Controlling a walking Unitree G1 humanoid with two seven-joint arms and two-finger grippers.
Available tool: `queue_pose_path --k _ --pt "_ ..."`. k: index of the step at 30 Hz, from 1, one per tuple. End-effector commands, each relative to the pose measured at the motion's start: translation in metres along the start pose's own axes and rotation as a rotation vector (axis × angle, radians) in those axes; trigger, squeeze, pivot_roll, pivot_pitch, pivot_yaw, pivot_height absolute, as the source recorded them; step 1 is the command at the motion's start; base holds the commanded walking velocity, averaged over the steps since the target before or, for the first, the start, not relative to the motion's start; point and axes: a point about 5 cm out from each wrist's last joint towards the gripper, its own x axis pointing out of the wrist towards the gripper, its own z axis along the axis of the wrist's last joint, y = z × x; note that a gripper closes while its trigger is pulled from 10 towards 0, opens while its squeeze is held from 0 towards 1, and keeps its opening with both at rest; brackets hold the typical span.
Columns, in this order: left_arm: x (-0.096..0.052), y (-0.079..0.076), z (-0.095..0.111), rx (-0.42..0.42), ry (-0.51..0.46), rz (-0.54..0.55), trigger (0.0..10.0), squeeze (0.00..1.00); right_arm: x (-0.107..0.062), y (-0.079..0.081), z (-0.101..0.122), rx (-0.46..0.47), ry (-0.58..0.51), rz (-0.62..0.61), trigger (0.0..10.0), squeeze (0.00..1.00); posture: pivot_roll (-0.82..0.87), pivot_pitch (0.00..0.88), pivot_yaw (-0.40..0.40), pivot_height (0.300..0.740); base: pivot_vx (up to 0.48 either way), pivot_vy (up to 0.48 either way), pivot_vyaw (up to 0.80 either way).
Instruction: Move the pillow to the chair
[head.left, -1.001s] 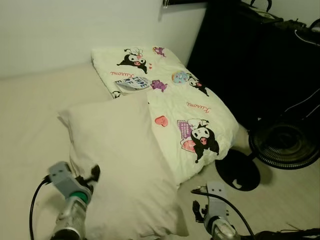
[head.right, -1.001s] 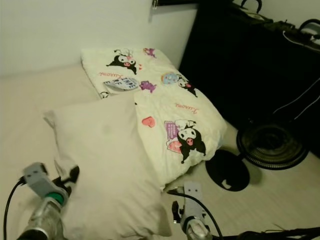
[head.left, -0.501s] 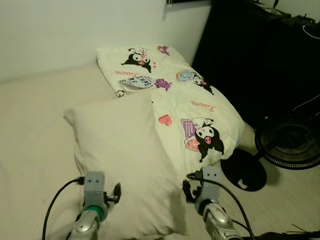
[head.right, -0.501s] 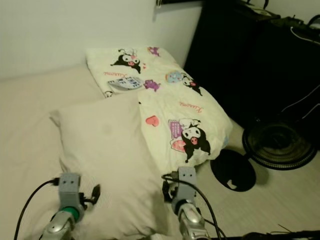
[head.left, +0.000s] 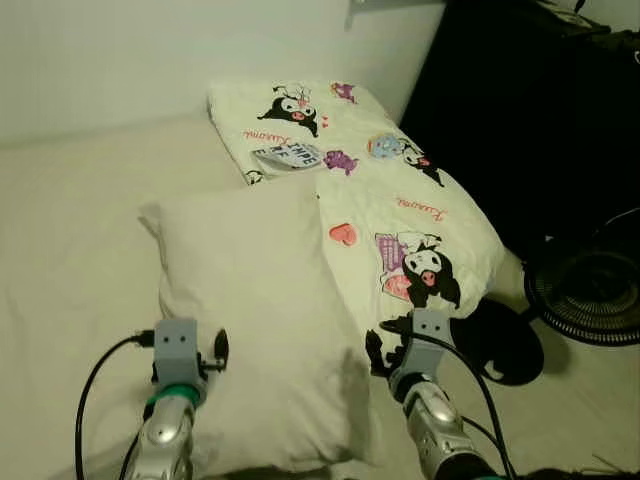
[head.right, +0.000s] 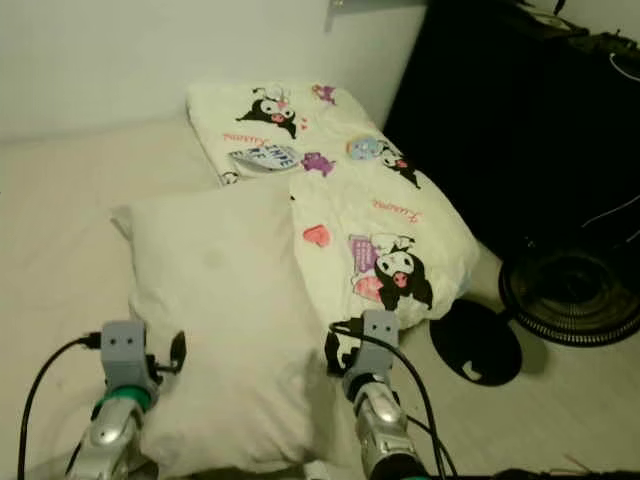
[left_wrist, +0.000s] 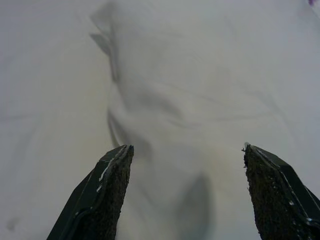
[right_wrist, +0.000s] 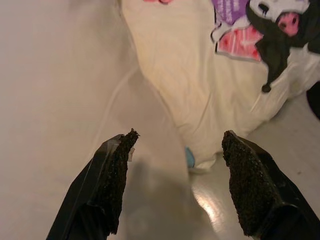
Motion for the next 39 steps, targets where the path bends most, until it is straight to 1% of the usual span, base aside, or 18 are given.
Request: queue_pose_path --k 1,2,5,9,11,13,14,18,20,22,26,28,29,30,33,34,37,39 --pt "-0.003 0.000 -0.007 0.001 0.037 0.009 10.0 0.00 -0.003 0.000 -0.007 0.029 0.015 -0.014 10.0 0.00 0.17 0.056 -0.013 0.636 0.000 0.000 0.00" --pt "0.000 -0.003 -0.003 0.025 0.040 -0.027 10.0 0.00 -0.003 0.003 -0.007 0.044 0.012 -0.013 10.0 0.00 0.18 0.055 -0.012 0.627 0.000 0.000 0.00" --pt "0.000 -0.004 -0.002 0.032 0.041 -0.037 10.0 0.00 -0.003 0.003 -0.008 0.048 0.011 -0.013 10.0 0.00 0.18 0.055 -0.012 0.622 0.000 0.000 0.00" --pt "0.012 -0.005 0.021 0.052 -0.011 -0.024 10.0 0.00 -0.003 0.009 -0.011 0.034 0.033 -0.019 10.0 0.00 0.22 0.066 0.009 0.612 0.000 0.000 0.00" --pt "0.014 -0.006 0.024 0.056 -0.014 -0.013 10.0 0.00 -0.003 0.011 -0.012 0.028 0.041 -0.015 10.0 0.00 0.23 0.066 0.012 0.612 0.000 0.000 0.00" --pt "0.017 -0.009 0.032 0.042 -0.021 -0.007 10.0 0.00 -0.001 0.016 -0.010 0.028 0.036 0.006 10.0 0.00 0.25 0.068 0.020 0.612 0.000 0.000 0.00" --pt "0.019 -0.013 0.036 0.008 -0.015 -0.008 10.0 0.00 0.000 0.022 -0.009 0.038 0.033 0.019 10.0 0.00 0.28 0.073 0.021 0.612 0.000 0.000 0.00" --pt "0.019 -0.013 0.036 -0.001 -0.008 -0.007 10.0 0.00 0.001 0.027 -0.009 0.021 0.035 0.041 10.0 0.00 0.27 0.071 0.017 0.612 0.000 0.000 0.00" --pt "0.016 -0.004 0.028 0.017 0.004 0.030 10.0 0.00 0.000 0.034 -0.007 -0.015 0.011 0.077 10.0 0.00 0.25 0.066 0.004 0.612 0.000 0.000 0.00" --pt "0.015 -0.002 0.026 0.020 0.008 0.036 10.0 0.00 0.000 0.034 -0.007 -0.013 0.005 0.075 10.0 0.00 0.25 0.066 0.004 0.612 0.000 0.000 0.00" --pt "0.008 0.007 0.021 0.002 -0.002 0.035 10.0 0.00 0.006 0.040 0.016 0.023 -0.110 0.095 10.0 0.00 0.23 0.062 -0.004 0.612 0.000 0.000 0.00" --pt "0.007 0.008 0.022 -0.001 -0.005 0.035 10.0 0.00 0.007 0.041 0.019 0.030 -0.127 0.101 10.0 0.00 0.22 0.066 -0.008 0.612 0.000 0.000 0.00" --pt "0.006 0.014 0.023 -0.022 -0.018 0.048 10.0 0.00 0.009 0.043 0.028 0.040 -0.163 0.107 10.0 0.00 0.21 0.068 -0.015 0.612 0.000 0.000 0.00" --pt "0.006 0.014 0.023 -0.022 -0.018 0.048 10.0 0.00 0.009 0.043 0.028 0.040 -0.163 0.107 10.0 0.00 0.21 0.068 -0.015 0.612 0.000 0.000 0.00" --pt "0.002 0.032 0.027 -0.085 -0.066 0.094 10.0 0.00 0.016 0.042 0.056 0.103 -0.262 0.095 10.0 0.00 0.19 0.084 -0.025 0.612 0.000 0.000 0.00" --pt "0.002 0.032 0.027 -0.085 -0.066 0.094 10.0 0.00 0.016 0.042 0.056 0.103 -0.262 0.095 10.0 0.00 0.19 0.084 -0.025 0.612 0.000 0.000 0.00" --pt "0.004 0.043 0.031 -0.138 -0.088 0.118 10.0 0.00 0.020 0.039 0.068 0.147 -0.291 0.079 10.0 0.00 0.18 0.107 -0.032 0.612 0.000 0.000 0.00" --pt "0.009 0.056 0.032 -0.169 -0.095 0.155 10.0 0.00 0.026 0.034 0.075 0.189 -0.272 0.069 10.0 0.00 0.17 0.126 -0.021 0.612 0.000 0.000 0.00"
